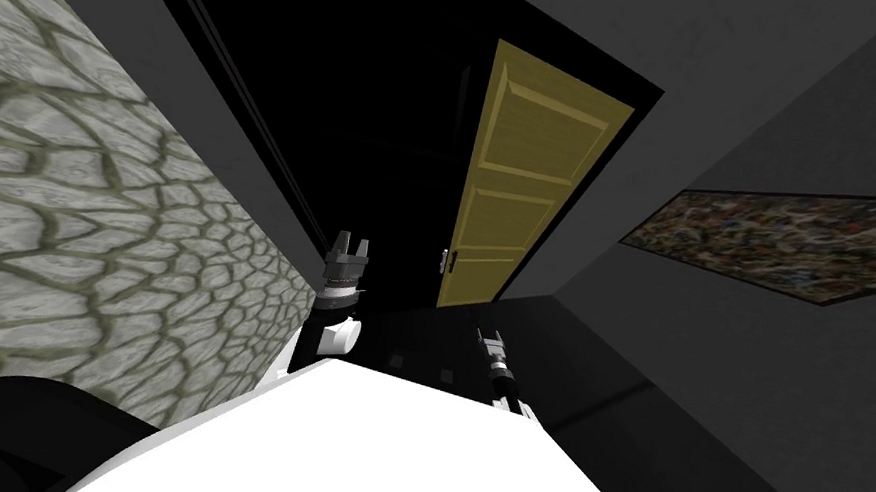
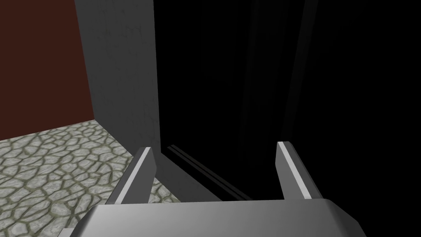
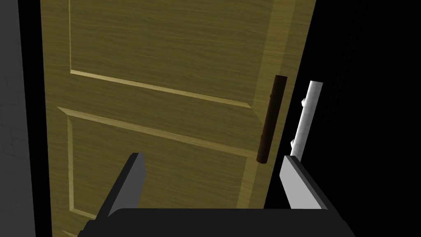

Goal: Pull the door open

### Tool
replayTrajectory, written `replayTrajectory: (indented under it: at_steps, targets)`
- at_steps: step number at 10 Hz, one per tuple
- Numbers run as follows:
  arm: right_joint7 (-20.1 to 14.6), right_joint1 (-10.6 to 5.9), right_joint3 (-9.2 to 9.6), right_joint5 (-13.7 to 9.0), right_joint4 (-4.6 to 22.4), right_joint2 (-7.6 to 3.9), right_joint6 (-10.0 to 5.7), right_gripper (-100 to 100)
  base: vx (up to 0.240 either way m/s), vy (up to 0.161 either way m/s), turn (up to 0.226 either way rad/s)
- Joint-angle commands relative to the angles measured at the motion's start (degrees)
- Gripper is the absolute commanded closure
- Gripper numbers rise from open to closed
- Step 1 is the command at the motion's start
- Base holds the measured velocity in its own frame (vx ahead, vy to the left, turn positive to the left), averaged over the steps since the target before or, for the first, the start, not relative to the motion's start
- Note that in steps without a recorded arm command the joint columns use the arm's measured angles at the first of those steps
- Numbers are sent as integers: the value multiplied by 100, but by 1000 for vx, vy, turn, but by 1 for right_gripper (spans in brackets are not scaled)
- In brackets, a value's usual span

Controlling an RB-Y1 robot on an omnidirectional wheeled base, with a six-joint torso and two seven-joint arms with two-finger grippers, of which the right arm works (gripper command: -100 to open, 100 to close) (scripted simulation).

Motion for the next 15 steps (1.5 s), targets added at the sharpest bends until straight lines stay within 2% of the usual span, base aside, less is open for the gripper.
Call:
replayTrajectory:
  at_steps: [1, 3, 4, 5, 7, 8, 9, 10, 15]
  targets:
    - [91, 50, -175, -35, 40, -4, 52, -100, 19, -17, 116]
    - [231, 48, -386, -73, 116, 57, 82, -100, 66, -24, 101]
    - [257, 37, -420, -78, 127, 78, 87, -100, 89, -26, 67]
    - [361, -22, -541, -94, 164, 178, 105, -100, 142, -63, 136]
    - [466, -151, -620, -93, 178, 346, 116, -100, 196, -84, 164]
    - [508, -231, -635, -87, 174, 440, 118, -100, 207, -69, 115]
    - [508, -231, -635, -87, 174, 440, 118, -100, 135, -45, 43]
    - [537, -298, -639, -80, 168, 516, 118, -100, 107, -20, 53]
    - [644, -798, -497, 2, 62, 1037, 98, -100, 192, -52, 114]
